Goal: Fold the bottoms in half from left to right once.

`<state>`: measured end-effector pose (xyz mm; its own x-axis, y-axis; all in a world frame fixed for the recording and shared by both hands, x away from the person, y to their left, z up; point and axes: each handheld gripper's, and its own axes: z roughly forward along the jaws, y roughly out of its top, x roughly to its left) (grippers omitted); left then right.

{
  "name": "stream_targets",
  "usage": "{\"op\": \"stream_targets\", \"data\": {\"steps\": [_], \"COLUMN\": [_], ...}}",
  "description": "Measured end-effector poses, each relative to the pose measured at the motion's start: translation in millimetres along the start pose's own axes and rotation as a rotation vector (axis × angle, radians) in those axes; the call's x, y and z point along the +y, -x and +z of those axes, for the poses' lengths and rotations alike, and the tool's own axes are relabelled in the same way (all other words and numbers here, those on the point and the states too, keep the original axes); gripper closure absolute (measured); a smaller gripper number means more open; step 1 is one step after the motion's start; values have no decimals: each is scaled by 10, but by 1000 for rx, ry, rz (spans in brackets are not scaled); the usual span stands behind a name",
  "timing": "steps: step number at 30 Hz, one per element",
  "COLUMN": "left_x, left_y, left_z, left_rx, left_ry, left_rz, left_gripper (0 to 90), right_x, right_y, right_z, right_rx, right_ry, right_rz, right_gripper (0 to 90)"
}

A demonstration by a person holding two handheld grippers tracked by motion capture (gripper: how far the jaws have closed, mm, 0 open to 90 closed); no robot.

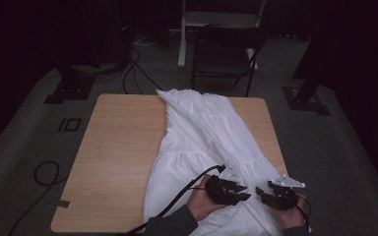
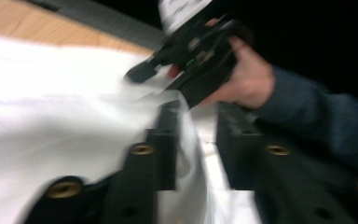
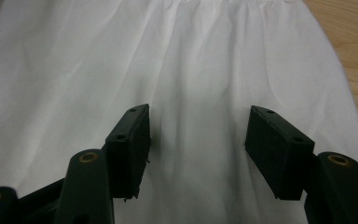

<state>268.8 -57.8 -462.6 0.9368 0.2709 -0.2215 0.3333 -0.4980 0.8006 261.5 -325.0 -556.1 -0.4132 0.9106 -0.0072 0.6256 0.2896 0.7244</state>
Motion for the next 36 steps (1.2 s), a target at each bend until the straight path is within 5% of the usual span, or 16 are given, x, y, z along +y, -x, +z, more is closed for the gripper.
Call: {"op": "stream_targets", "data": {"steps": [3,7,11,15,20,22,24,28,31,33,36], "left_x": [-77,-282,-686,-1115,-1427,-1447,-1437,-1345,-1239,-1178,-1135], "left_y": [-165,-435,-725,-902,-1010,-1030,-1038,-999,-941,-902,-883], "left_z": [-289,-755,-1080,-1181,-1167,-1153,-1123,-1069,-1038,-1016,-959], "left_rx": [72,247,410,537,557,551,542,514,491,481,474], "left_ry": [40,37,16,-40,-39,-32,-23,4,32,52,45], "left_rz": [-29,-61,-158,-231,-309,-320,-323,-297,-268,-251,-243], "left_gripper": [556,508,489,443,368,352,335,321,315,313,311], "right_x": [41,195,429,548,576,597,628,730,850,913,903], "right_y": [-39,-121,-235,-349,-435,-476,-493,-482,-390,-271,-100], "right_z": [-22,-91,-78,102,344,388,362,110,-251,-541,-758], "right_rx": [-12,17,88,127,168,171,168,156,117,56,-72], "right_ry": [2,53,98,52,-13,-43,-41,61,192,283,317], "right_rz": [-14,-15,3,7,22,-3,-16,-34,-26,-15,-2], "right_gripper": [396,423,466,479,548,768,891,897,897,898,898]}}
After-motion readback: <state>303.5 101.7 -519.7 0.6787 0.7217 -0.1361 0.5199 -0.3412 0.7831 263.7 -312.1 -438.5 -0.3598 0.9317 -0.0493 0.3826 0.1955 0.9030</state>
